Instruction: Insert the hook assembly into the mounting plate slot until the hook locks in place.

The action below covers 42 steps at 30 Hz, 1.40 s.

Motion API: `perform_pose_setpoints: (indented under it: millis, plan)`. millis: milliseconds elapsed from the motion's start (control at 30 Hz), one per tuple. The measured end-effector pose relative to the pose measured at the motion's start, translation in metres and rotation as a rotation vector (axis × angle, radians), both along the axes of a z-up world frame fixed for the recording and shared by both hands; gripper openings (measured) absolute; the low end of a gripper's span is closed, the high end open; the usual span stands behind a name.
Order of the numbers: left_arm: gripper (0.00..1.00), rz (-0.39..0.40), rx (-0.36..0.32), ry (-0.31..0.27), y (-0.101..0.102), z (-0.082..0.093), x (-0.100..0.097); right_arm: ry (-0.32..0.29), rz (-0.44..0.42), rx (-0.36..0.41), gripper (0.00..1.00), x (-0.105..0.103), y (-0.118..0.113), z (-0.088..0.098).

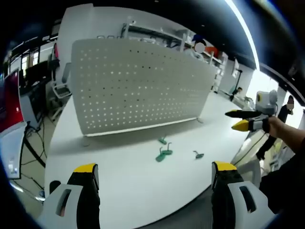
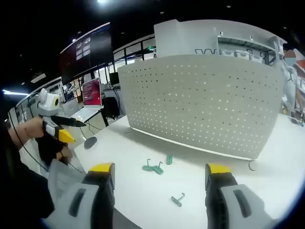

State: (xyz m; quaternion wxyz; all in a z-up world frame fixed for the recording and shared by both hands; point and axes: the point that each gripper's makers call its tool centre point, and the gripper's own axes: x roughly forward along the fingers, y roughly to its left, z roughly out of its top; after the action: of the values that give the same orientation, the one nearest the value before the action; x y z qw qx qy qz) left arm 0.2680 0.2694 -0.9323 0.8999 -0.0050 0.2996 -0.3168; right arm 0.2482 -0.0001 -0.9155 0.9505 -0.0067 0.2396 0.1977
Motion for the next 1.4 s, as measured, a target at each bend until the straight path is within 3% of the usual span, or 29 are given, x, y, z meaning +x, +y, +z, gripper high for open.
perform_pose_setpoints:
  millis: [133, 233, 367, 567, 667, 867, 1400]
  plan:
    - [1.0, -0.017, 0.013, 0.002, -0.001, -0.001, 0.001, -0.02, -0.053, 0.012, 0.78, -0.007, -0.022, 0.014]
    - [1.0, -0.026, 0.019, 0.002, -0.002, -0.002, 0.001, -0.033, -0.07, -0.041, 0.79, -0.014, -0.036, 0.026]
    - [1.0, -0.037, 0.021, 0.001, -0.003, -0.002, 0.002, -0.039, -0.091, -0.041, 0.79, -0.018, -0.043, 0.037]
    - [1.0, -0.038, 0.006, -0.005, -0.005, 0.0, 0.003, -0.028, -0.065, -0.064, 0.73, -0.011, -0.018, 0.018]
    - [1.0, -0.042, 0.006, -0.008, -0.005, 0.0, 0.003, 0.021, -0.026, 0.048, 0.75, -0.006, 0.014, 0.006]
    - [1.0, -0.039, 0.001, -0.007, -0.003, -0.001, 0.004, 0.006, 0.038, 0.038, 0.76, 0.004, 0.045, 0.0]
    - [1.0, -0.02, -0.003, 0.007, 0.002, -0.008, 0.008, 0.047, 0.056, 0.039, 0.77, 0.007, 0.051, -0.015]
